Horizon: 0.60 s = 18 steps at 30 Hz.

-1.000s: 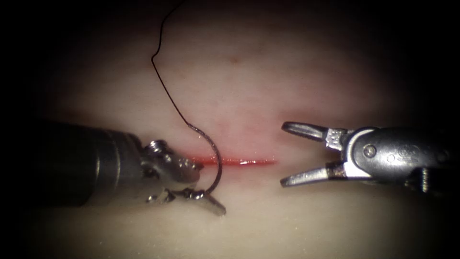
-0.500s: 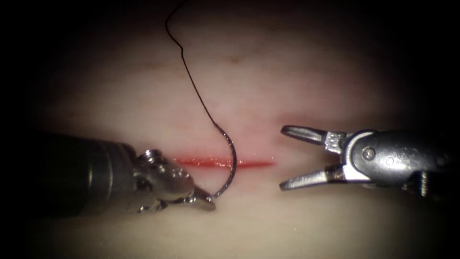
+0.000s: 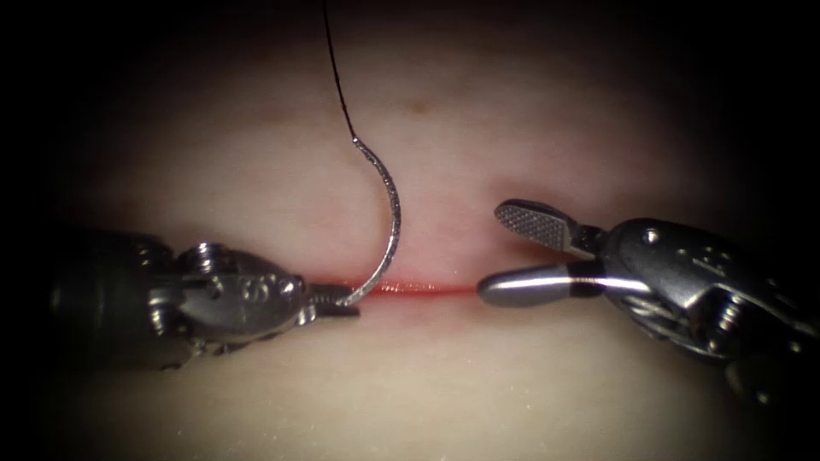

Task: Wound Closure
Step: Use left needle holder to pick up needle

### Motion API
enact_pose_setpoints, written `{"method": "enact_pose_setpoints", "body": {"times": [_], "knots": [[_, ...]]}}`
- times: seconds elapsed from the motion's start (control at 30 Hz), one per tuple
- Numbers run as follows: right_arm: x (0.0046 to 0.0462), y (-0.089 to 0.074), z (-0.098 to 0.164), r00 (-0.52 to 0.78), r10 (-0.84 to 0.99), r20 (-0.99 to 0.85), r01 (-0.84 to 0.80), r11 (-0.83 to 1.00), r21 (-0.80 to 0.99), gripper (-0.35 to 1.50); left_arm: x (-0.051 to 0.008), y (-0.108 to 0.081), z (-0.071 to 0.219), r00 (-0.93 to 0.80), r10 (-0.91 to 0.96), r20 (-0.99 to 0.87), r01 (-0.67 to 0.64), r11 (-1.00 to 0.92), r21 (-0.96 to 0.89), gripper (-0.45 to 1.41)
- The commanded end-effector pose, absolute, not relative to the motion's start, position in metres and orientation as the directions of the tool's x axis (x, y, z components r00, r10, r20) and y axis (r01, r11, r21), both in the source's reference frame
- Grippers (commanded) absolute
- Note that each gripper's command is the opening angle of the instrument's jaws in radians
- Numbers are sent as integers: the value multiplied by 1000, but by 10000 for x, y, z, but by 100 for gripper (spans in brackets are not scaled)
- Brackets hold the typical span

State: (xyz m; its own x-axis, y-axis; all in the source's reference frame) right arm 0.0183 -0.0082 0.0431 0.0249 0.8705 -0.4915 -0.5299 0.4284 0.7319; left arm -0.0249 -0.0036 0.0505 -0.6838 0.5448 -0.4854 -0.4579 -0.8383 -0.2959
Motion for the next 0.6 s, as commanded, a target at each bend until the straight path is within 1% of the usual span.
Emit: {"method": "enact_pose_setpoints", "body": {"times": [0.03,0.13,0.17,0.23,0.3,0.33,0.37,0.47,0.53,0.6], "knots": [[194,-81,435,9,880,-474,-538,404,740,129,-256,-35,507,-684,517,-515,-446,-854,-266,-45],[194,-75,437,-24,905,-425,-545,345,764,126,-258,-28,499,-690,476,-545,-445,-873,-199,-45],[194,-73,437,-25,905,-424,-548,343,763,120,-259,-28,498,-694,471,-545,-450,-874,-182,-45],[196,-67,437,-38,908,-417,-579,320,750,120,-261,-28,496,-698,469,-541,-456,-874,-170,-45],[199,-62,434,-45,911,-411,-617,298,728,114,-263,-30,496,-702,472,-533,-468,-870,-154,-45],[202,-59,431,-49,914,-404,-650,278,707,105,-264,-33,496,-708,474,-524,-480,-867,-136,-45],[204,-58,430,-48,916,-398,-668,267,695,104,-265,-35,497,-709,476,-521,-487,-864,-127,-45],[217,-53,424,-39,923,-383,-726,238,646,114,-267,-36,496,-712,477,-515,-491,-863,-121,-45],[222,-51,424,-23,923,-384,-750,239,617,114,-268,-37,495,-722,474,-503,-496,-862,-100,-45],[227,-49,425,-16,923,-385,-774,232,589,122,-269,-38,494,-729,475,-493,-500,-861,-91,-45]]}}
